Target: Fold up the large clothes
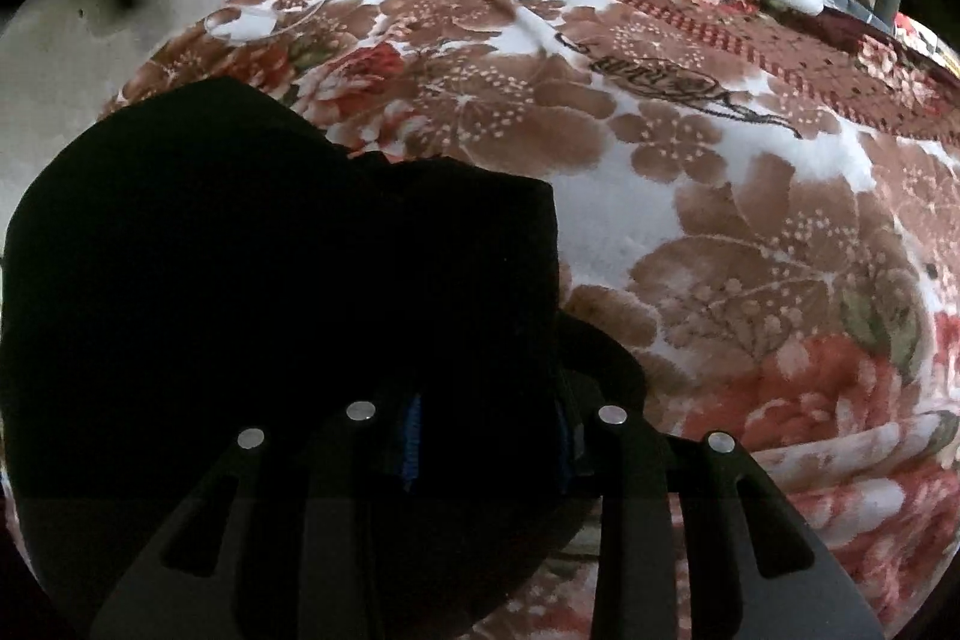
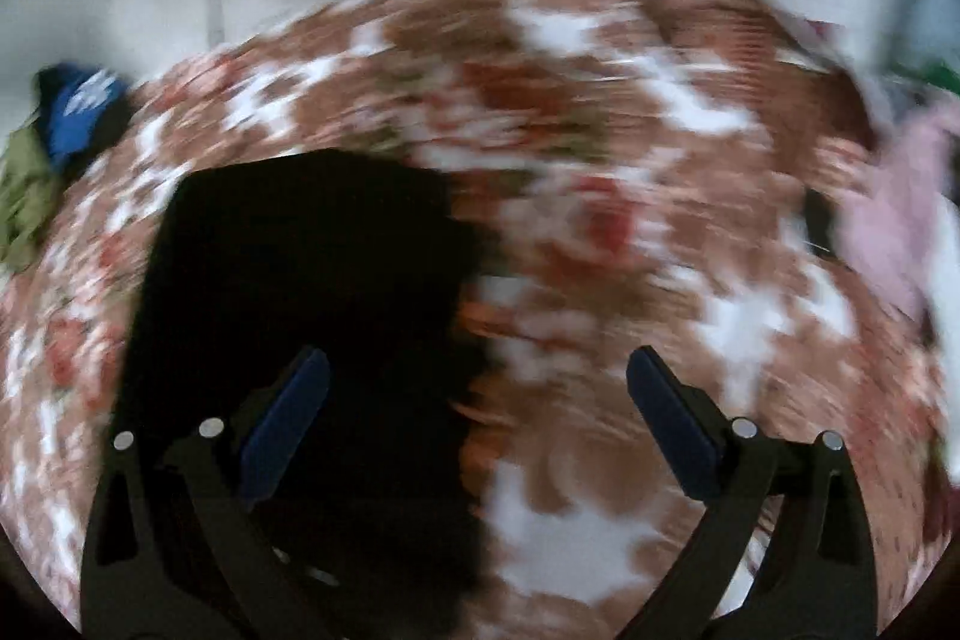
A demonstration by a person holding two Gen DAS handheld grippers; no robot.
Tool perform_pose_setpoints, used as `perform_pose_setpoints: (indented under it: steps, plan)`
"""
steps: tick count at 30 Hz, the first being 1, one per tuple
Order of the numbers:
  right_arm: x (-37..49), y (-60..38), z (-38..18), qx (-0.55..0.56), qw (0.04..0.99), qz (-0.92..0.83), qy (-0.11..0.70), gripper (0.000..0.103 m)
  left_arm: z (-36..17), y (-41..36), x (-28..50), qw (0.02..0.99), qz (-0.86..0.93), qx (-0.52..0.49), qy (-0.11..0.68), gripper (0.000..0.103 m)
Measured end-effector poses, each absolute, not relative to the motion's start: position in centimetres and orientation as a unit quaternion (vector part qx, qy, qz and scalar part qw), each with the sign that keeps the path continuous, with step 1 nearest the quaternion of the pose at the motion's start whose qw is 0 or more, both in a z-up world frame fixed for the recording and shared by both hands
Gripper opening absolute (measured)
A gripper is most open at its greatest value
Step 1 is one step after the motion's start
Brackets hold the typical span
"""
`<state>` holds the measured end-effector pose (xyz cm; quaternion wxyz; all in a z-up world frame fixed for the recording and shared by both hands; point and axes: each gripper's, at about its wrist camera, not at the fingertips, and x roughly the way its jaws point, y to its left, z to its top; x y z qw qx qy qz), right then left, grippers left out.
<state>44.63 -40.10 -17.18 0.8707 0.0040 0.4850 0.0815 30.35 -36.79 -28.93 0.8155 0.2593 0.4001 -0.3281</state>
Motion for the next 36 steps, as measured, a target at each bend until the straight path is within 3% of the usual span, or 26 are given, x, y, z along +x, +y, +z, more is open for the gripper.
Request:
perform_pose_setpoints:
  steps: [4,6,8,12,16,20,25,29,36]
  plan:
    - [49.2,-35.3,-20.2,-0.049,0.831,0.148,0.533,0.098,-29.0,-37.2,30.1,0.819,-0.324,0.272,0.388,0.038]
    - [50.1,-34.1,-22.5,-0.088,0.816,0.144,0.553,0.098,-28.2,-37.1,29.3,0.826,-0.332,0.272,0.366,0.056]
    - [50.2,-34.0,-24.0,-0.094,0.807,0.149,0.564,0.098,-28.0,-37.0,28.4,0.825,-0.338,0.283,0.354,0.082]
    - [49.4,-34.5,-26.2,-0.094,0.805,0.144,0.567,0.098,-25.3,-35.5,25.0,0.833,-0.345,0.323,0.287,0.094]
    - [49.0,-36.0,-27.6,-0.062,0.808,0.125,0.572,0.098,-20.1,-30.4,24.6,0.857,-0.323,0.3,0.268,0.098]
    - [48.2,-35.6,-27.3,-0.11,0.822,0.096,0.551,0.098,-17.2,-24.8,29.5,0.875,-0.266,0.259,0.309,0.098]
    - [47.5,-36.1,-26.7,-0.127,0.817,0.067,0.559,0.098,-18.0,-19.6,37.8,0.862,-0.241,0.189,0.404,0.098]
    - [46.8,-36.7,-26.8,-0.144,0.814,0.06,0.559,0.098,-17.6,-17.5,41.4,0.841,-0.294,0.077,0.447,0.098]
    - [46.2,-39.6,-28.2,-0.111,0.814,0.047,0.568,0.098,-19.8,-19.6,41.2,0.796,-0.371,0.114,0.465,0.098]
